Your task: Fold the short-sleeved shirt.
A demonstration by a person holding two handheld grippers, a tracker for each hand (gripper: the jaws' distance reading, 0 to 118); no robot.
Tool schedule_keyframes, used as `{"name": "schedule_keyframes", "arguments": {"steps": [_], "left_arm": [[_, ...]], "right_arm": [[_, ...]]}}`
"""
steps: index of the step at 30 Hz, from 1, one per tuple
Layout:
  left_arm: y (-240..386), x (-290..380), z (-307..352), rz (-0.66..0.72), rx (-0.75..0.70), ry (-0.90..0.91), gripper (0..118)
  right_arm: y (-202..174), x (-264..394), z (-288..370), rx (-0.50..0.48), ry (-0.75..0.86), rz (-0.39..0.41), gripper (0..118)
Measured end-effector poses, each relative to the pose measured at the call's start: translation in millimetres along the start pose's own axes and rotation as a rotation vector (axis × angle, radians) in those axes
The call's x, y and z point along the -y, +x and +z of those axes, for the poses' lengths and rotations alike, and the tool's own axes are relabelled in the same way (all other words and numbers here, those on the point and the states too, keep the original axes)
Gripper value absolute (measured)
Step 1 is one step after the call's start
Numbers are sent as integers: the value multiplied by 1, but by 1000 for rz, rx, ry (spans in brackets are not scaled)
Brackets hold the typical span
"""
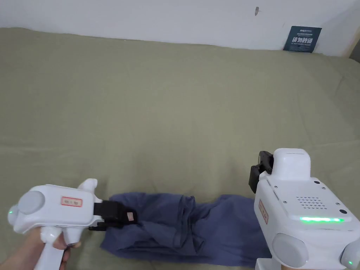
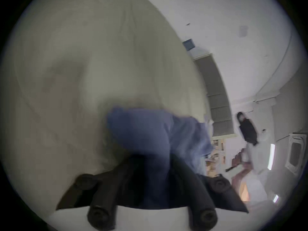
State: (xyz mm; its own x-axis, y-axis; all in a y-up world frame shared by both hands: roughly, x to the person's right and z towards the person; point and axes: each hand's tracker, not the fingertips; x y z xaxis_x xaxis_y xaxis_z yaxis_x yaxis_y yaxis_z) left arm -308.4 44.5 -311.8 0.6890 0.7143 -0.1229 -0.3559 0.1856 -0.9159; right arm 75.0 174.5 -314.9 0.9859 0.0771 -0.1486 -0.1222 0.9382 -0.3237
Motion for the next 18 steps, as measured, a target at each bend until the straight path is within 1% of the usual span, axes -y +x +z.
{"name": "schedule_keyframes", "arguments": {"steps": [1,2,4,6,8,9,14,18], "left_arm": [[1,0,-1,9,64,-1,11],[4,-2,9,24,86,20,11],[8,-1,22,-10,48,62,11],[14,0,41,3,-34,118,10],[10,1,62,38,-25,156,10],[12,3,77,33,-33,201,10],[3,11,158,51,-158,326,10],[11,13,203,-4,-384,388,10]], "right_arm": [[2,-1,2,0,0,-4,0],[4,-2,5,-2,1,-7,0],[7,-4,10,1,6,-1,0],[10,-6,14,-2,18,1,0],[12,-8,17,-4,36,0,0],[13,-9,18,-4,41,-1,0],[13,-12,20,-23,59,2,0],[9,-13,19,-47,62,-3,0]]}}
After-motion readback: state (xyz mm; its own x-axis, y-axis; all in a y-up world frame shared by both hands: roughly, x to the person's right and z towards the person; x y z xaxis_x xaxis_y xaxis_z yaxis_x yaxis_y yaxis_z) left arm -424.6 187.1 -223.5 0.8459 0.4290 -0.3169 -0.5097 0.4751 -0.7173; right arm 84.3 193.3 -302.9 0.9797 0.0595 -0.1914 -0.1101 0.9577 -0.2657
